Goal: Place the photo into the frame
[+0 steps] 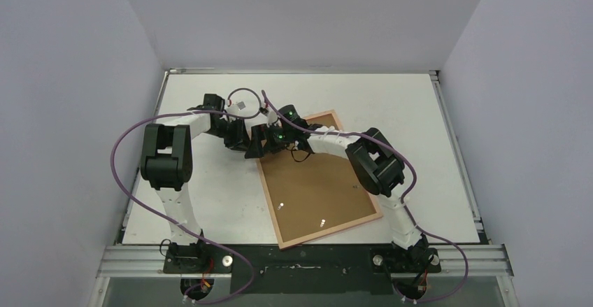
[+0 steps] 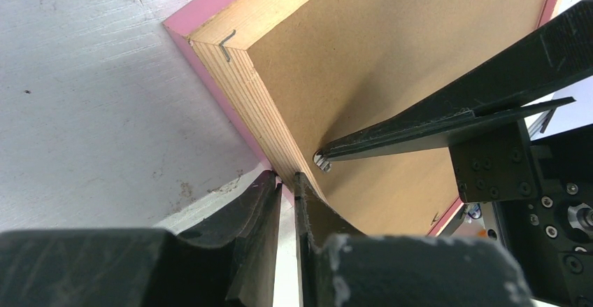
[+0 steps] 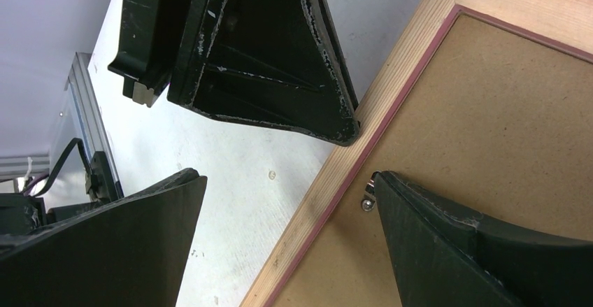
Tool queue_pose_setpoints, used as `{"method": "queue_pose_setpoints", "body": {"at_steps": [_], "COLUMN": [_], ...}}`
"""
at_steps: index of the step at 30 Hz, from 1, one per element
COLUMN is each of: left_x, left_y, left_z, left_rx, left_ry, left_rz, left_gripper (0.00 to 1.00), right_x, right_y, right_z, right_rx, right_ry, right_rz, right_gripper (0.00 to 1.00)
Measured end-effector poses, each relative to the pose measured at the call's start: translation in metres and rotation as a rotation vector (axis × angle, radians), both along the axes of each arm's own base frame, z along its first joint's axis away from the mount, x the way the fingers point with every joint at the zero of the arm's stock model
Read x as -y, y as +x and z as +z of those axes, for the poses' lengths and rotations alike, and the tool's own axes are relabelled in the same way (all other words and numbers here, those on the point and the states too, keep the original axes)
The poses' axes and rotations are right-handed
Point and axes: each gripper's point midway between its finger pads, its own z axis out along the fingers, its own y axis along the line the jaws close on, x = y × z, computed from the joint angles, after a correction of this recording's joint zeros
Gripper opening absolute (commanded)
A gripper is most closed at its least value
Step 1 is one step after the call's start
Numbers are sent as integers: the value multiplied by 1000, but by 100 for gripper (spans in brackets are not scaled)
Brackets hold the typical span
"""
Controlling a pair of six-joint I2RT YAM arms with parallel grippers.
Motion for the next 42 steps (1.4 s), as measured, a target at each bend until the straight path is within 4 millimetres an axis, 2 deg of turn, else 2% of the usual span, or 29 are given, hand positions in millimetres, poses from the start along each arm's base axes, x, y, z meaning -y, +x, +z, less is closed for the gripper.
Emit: {"method": "queue_pose_setpoints", "body": {"at_steps": [33,42], "left_x": [-1,-1], "left_y": [0,0], "left_z": [0,0], "left_rx": [0,0], "left_ry": [6,7], "left_rz": [-1,-1], "left_gripper": [11,11], "right_x": [-6,-7], "right_y": [-14,-14], "right_z": [1,1], "right_rx": [4,4], "right_ry": [60,59], "right_rz": [1,0], "right_gripper": [95,98]}}
